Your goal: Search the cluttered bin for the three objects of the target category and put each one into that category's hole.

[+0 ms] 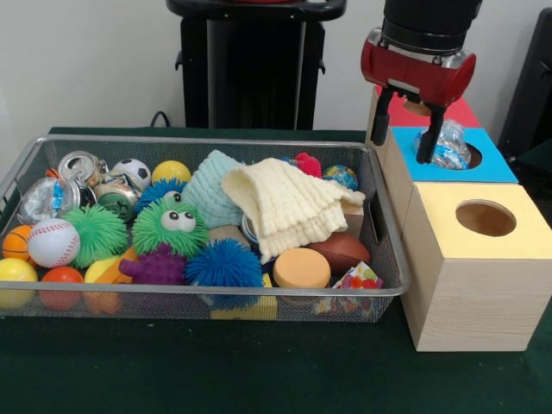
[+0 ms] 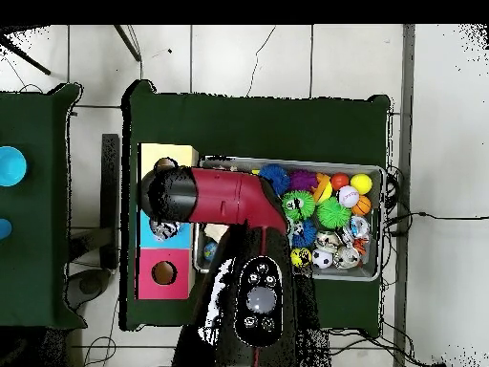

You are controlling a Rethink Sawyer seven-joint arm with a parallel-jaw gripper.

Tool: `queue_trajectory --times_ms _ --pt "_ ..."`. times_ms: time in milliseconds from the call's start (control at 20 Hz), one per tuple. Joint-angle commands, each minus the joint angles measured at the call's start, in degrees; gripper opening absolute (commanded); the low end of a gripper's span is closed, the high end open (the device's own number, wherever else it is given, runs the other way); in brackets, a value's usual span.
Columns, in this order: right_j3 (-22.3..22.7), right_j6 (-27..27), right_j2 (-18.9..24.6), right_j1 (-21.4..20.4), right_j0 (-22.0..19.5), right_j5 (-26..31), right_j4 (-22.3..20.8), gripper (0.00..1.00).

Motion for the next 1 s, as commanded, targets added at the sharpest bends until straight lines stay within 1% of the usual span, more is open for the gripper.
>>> queue_trajectory --times_ms 50,300,500,650,800,900,1000 --pt "3.79 -0.15 4.69 -1.10 0.85 -0.11 -1.96 1.00" --pt "4.71 -0.65 5.36 -1.42 0.37 -0.39 -1.62 1.00" --pt "5.47 -0.41 5.47 -2.76 0.61 1.28 -1.27 1.00" --pt "5.38 -0.50 5.63 -3.30 0.55 2.46 -1.11 1.00" --pt "4.97 -1.15 6.13 -2.85 -0.01 2.71 -1.19 1.00" --pt "4.48 -1.98 6.36 -2.74 -0.38 1.92 -1.65 1.00" --pt "4.71 -3.13 6.68 -3.10 -0.87 -1.26 -2.57 1.00"
